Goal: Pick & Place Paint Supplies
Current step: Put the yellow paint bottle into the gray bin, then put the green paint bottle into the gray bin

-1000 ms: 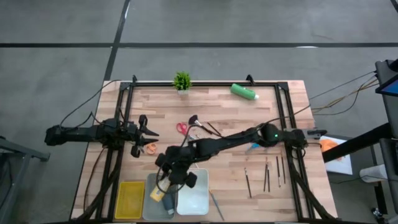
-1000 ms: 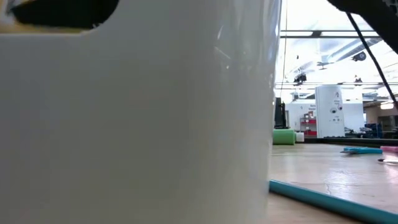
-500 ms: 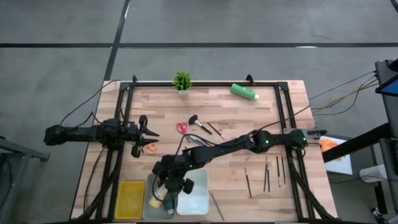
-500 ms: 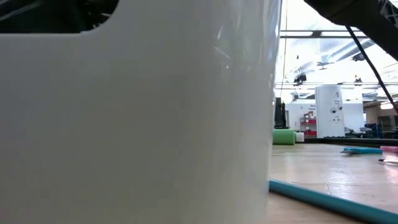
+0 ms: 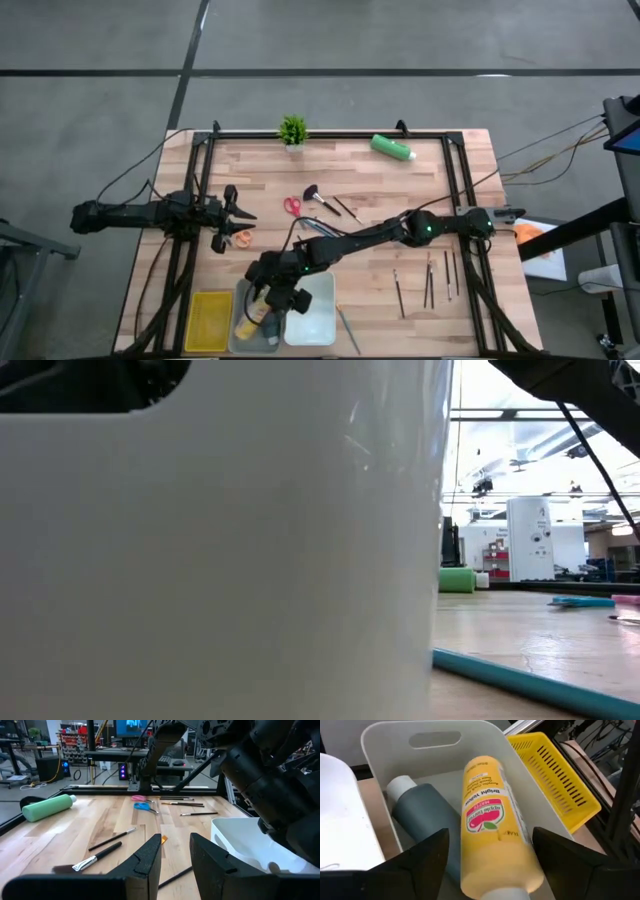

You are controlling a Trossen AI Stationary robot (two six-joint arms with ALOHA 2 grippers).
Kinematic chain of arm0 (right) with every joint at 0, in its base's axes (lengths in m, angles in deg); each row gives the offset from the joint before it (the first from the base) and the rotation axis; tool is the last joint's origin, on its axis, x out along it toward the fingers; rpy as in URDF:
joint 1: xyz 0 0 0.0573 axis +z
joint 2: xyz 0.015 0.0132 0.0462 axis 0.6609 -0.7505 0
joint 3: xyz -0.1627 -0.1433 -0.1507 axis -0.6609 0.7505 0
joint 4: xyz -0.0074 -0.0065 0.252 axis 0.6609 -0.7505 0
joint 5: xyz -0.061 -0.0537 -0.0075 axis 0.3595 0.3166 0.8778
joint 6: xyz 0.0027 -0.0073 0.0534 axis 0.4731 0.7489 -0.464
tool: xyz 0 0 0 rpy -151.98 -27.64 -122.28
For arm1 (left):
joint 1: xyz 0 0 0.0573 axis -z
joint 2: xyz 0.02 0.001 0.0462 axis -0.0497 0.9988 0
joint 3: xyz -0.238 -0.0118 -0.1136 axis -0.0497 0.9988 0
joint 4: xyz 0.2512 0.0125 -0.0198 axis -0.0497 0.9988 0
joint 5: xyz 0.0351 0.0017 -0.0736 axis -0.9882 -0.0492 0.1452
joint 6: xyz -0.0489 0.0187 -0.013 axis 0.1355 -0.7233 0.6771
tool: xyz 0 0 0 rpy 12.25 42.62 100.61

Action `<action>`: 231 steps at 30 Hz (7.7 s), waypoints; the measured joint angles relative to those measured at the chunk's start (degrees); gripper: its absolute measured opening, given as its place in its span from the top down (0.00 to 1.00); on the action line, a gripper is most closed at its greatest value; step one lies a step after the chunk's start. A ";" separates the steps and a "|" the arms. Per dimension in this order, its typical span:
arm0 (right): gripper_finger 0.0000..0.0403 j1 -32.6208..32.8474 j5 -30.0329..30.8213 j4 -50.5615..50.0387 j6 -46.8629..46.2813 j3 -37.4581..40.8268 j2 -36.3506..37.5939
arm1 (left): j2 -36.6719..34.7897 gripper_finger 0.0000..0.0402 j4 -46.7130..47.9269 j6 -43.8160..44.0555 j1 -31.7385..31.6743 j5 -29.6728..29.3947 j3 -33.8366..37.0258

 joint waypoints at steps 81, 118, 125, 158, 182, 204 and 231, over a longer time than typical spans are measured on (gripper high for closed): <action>0.29 -25.56 2.75 33.71 -42.27 29.22 24.61 | 0.00 0.74 -0.02 -0.01 0.00 -0.01 -0.01; 0.29 -50.72 34.70 5.30 -38.76 82.97 70.11 | 0.00 0.74 0.00 0.01 0.00 0.01 -0.01; 0.29 -58.09 31.19 4.97 -31.01 81.15 63.97 | 0.00 0.74 -0.02 -0.01 0.00 0.01 -0.01; 0.29 -66.07 24.21 -9.90 -27.23 63.53 37.93 | 0.00 0.74 -0.01 0.00 0.00 0.01 -0.01; 0.54 -65.89 19.82 -10.47 -28.74 64.00 39.12 | 0.00 0.74 0.00 0.01 0.00 0.01 0.00; 0.55 -52.20 -3.29 2.44 -14.79 63.84 61.72 | 0.00 0.74 -0.02 0.01 0.00 0.01 -0.01; 0.55 -15.43 1.12 32.56 -0.29 61.74 52.46 | 0.00 0.74 0.00 0.00 0.00 0.01 -0.01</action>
